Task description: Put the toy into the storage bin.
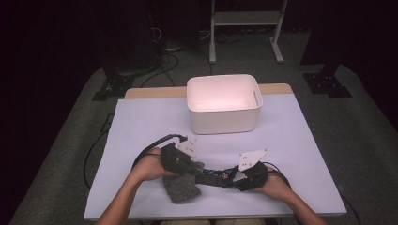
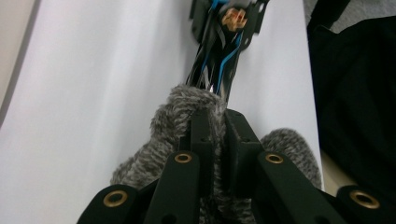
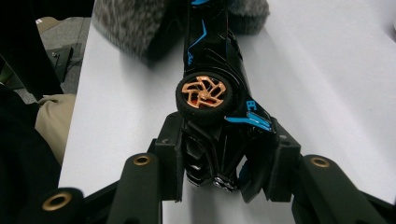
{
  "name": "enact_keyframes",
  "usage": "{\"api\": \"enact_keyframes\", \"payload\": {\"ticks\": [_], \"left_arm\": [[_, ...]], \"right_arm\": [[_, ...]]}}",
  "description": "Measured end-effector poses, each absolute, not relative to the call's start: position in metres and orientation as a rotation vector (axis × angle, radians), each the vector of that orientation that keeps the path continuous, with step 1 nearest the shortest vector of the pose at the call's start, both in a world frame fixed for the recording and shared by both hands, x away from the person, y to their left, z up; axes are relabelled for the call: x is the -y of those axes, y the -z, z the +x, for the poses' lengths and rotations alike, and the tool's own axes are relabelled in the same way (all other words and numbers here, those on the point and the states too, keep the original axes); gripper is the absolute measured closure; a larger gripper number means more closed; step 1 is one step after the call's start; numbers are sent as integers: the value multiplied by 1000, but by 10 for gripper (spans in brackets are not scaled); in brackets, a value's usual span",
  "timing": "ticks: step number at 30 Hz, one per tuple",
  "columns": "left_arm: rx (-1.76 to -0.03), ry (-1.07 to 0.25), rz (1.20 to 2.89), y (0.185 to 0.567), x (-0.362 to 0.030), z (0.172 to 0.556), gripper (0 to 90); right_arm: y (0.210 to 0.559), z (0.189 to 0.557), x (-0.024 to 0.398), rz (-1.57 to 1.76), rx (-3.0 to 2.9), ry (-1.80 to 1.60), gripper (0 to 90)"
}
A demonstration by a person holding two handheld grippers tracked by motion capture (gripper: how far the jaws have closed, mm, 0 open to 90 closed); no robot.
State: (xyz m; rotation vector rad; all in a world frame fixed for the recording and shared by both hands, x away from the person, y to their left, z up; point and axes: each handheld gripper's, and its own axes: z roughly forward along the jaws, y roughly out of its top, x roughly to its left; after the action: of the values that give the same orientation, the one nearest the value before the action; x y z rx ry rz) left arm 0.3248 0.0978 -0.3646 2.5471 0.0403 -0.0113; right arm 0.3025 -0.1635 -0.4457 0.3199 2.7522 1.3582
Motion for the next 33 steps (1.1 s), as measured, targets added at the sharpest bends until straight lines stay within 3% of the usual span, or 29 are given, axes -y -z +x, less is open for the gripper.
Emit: {"api": "enact_keyframes", "payload": {"ticks": [9, 14, 22, 33], "left_arm": [[107, 73, 2546, 366, -34, 327, 833], [134, 90, 2551, 367, -21, 327, 832], [116, 93, 2553, 367, -30, 329, 831], [-42, 73, 2499, 371, -95, 330, 828]], "right_arm": [[446, 303, 164, 318, -2751, -1362, 571], [446, 302, 164, 319, -2751, -1357, 571], [446, 302, 164, 317, -2750, -1357, 571], [446, 302, 163, 315, -2749, -1355, 571]]}}
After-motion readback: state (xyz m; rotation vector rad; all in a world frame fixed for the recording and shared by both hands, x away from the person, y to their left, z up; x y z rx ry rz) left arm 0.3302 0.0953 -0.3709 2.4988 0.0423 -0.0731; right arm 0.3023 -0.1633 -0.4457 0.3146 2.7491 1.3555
